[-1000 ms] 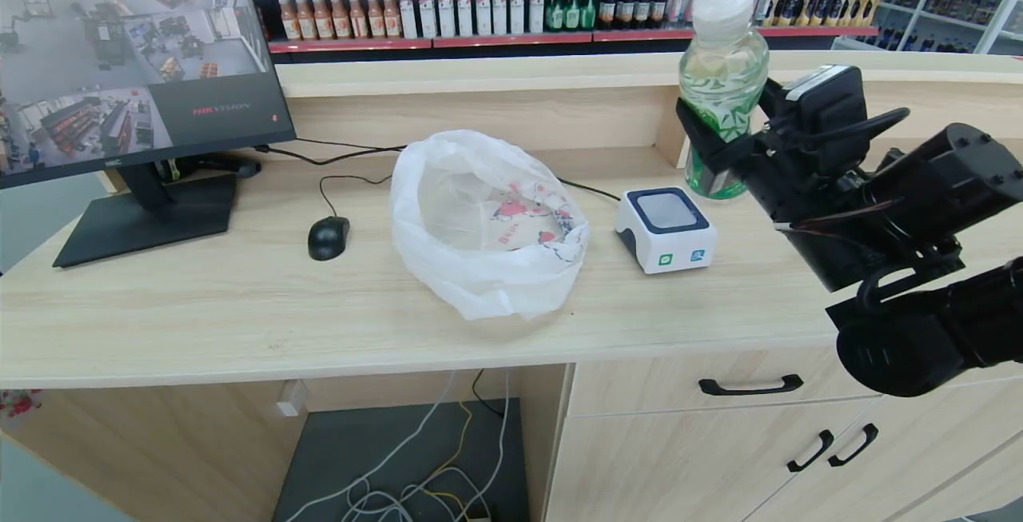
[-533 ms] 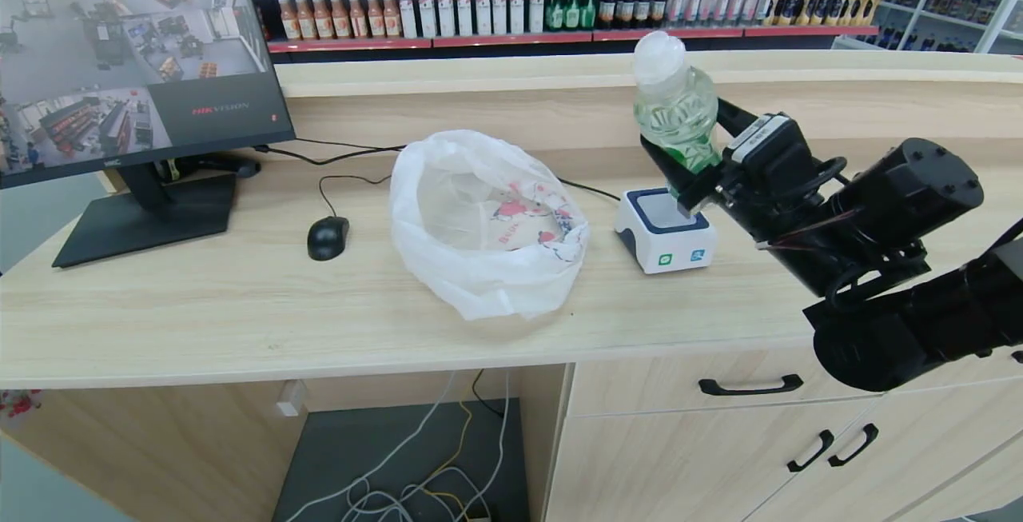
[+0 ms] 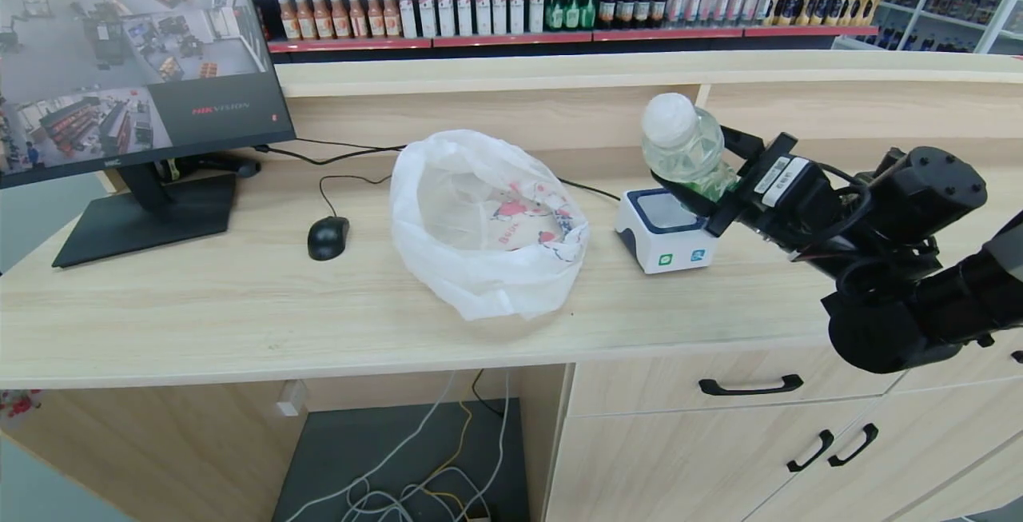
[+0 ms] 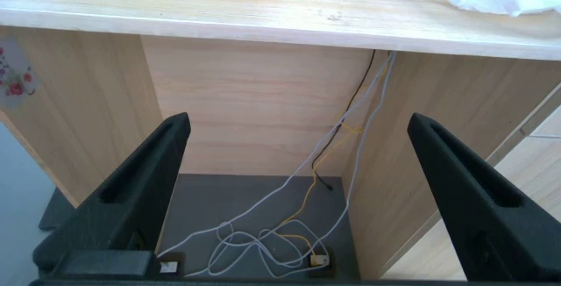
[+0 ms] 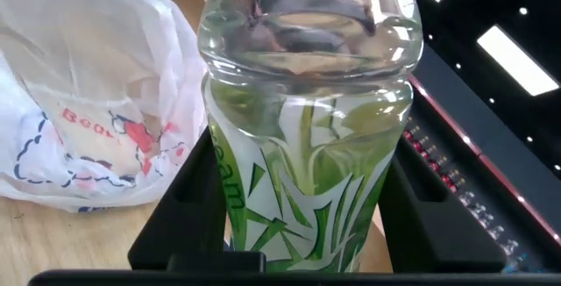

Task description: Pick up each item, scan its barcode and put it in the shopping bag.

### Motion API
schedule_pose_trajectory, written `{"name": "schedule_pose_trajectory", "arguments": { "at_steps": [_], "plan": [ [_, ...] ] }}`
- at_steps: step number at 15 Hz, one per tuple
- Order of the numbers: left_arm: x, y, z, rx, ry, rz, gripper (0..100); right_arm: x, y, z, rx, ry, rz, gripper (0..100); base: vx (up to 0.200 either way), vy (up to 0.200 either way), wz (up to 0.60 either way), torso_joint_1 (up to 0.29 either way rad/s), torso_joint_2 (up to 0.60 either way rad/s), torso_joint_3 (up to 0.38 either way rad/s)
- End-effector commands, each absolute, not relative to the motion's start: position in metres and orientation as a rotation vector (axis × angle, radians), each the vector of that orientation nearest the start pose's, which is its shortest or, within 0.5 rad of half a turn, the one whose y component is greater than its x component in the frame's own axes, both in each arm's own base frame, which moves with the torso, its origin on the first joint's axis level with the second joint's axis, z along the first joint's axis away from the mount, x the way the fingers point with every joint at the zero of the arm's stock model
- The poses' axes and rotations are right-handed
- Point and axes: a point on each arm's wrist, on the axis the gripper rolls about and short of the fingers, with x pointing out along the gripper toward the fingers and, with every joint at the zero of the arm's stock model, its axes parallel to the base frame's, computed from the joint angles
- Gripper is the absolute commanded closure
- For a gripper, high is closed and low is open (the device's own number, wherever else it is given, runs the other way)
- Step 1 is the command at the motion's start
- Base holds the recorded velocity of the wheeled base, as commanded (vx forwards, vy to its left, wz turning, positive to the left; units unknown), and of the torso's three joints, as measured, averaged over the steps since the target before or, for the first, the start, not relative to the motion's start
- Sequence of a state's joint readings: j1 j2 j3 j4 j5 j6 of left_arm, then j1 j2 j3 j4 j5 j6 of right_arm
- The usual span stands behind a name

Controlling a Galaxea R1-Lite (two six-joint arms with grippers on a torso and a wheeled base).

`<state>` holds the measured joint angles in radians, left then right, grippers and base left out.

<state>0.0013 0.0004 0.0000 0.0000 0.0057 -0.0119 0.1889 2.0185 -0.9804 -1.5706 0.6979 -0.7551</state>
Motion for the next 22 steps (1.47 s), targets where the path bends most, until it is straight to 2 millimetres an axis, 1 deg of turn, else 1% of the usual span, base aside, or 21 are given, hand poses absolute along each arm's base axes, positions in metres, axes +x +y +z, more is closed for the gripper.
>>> {"name": "schedule_pose_trajectory", "arguments": {
  "at_steps": [1,4,6,12,22],
  "plan": [
    [-0.023,0.0,0.075,-0.012,0.0,0.008,0,0.367,0.082,0.201,-0.829,-0.832,0.638,100,0.0,0.0,0.0,0.0,0.0,0.0],
    [-0.023,0.0,0.075,-0.012,0.0,0.008,0,0.371,0.081,0.195,-0.839,-0.83,0.653,100,0.0,0.0,0.0,0.0,0.0,0.0],
    [-0.023,0.0,0.075,-0.012,0.0,0.008,0,0.375,0.08,0.201,-0.853,-0.863,0.656,100,0.0,0.0,0.0,0.0,0.0,0.0],
    [-0.023,0.0,0.075,-0.012,0.0,0.008,0,0.377,0.076,0.199,-0.871,-0.866,0.662,100,0.0,0.0,0.0,0.0,0.0,0.0],
    [-0.023,0.0,0.075,-0.012,0.0,0.008,0,0.378,0.076,0.197,-0.882,-0.866,0.658,100,0.0,0.0,0.0,0.0,0.0,0.0]
  ]
}}
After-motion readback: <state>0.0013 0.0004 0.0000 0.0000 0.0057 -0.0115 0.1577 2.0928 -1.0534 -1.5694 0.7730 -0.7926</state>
